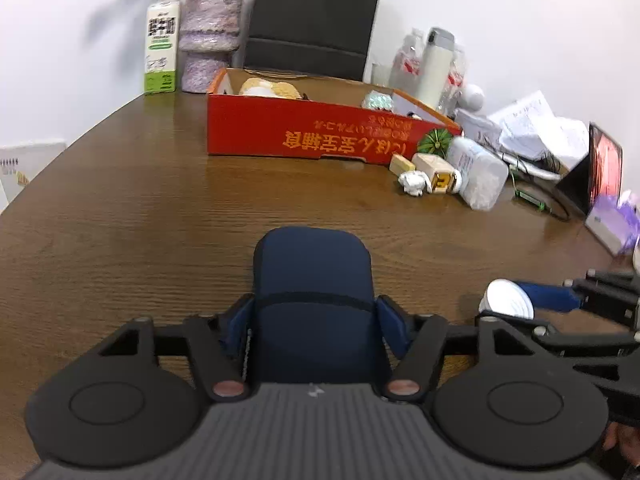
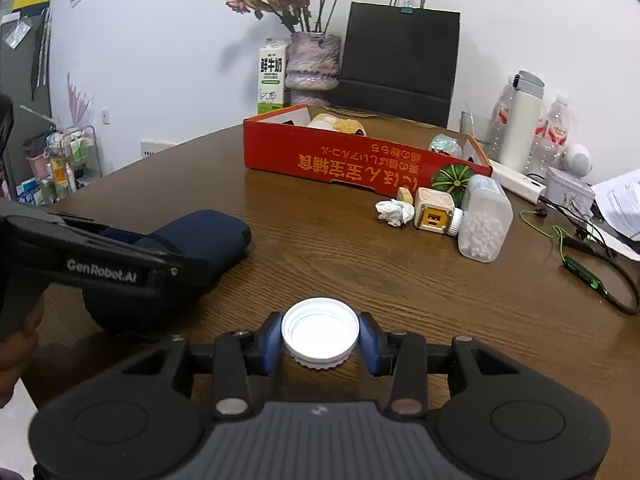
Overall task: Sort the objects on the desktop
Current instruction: 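Grasp the white round lid with the right gripper while the left grasps the navy pouch, then carry the lid and pouch over the red box and release both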
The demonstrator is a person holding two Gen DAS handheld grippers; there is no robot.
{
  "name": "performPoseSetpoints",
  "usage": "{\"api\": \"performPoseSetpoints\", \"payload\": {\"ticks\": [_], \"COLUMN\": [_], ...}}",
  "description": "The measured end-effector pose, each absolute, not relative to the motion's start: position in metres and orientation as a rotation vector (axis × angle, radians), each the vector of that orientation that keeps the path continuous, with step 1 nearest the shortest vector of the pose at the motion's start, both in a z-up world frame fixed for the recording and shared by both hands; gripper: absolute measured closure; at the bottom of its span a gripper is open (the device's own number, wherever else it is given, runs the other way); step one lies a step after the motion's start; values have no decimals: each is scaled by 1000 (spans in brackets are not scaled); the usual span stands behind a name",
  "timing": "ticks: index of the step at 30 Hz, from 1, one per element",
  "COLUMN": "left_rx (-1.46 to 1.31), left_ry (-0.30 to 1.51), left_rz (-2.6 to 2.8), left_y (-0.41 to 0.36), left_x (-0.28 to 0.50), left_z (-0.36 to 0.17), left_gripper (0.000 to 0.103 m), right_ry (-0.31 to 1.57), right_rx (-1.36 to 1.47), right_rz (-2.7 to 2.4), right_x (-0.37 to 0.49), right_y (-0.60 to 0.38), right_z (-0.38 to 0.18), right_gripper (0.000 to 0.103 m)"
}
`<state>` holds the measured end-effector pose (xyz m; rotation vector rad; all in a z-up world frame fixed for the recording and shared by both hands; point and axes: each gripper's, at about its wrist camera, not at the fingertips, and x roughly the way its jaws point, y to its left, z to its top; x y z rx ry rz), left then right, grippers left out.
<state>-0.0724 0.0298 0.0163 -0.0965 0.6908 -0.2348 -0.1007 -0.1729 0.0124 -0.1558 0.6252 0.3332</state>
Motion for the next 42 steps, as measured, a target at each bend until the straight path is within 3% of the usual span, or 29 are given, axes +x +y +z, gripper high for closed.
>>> {"api": "performPoseSetpoints", "payload": {"ticks": [9,13,16,21,28,31,34,42], "left_rx": [-138,-127,-154,-125,-51,-32,-75,-182], "left_ry": [564,506,561,762,850,845,787,645], "left_rz": [-265,-252,-208,-105,-138,-199,-184,-156], "left_y": [31,24,17,-5,-24,-29,-21,12], "left_x": [-40,42,129,243,253,241,219,147], "left_z": [67,113,133,96,51,52,62,101], "left_gripper": [44,44,44,44,42,41,38,10], "right_ry": [520,480,571,795,953,942,909,753], "right_rx": [-15,24,98,78,-98,-149,-97,46], "right_rz": [360,300,279,163,78,71,98,210], "right_x": [-59,9,94,222,277,278,273,200], "right_y": [-201,-217,-226,-222,-195,-185,-190,-197], "right_z": [59,96,116,96,43,40,50,96], "right_gripper": [64,64,64,64,63,50,47,21]}}
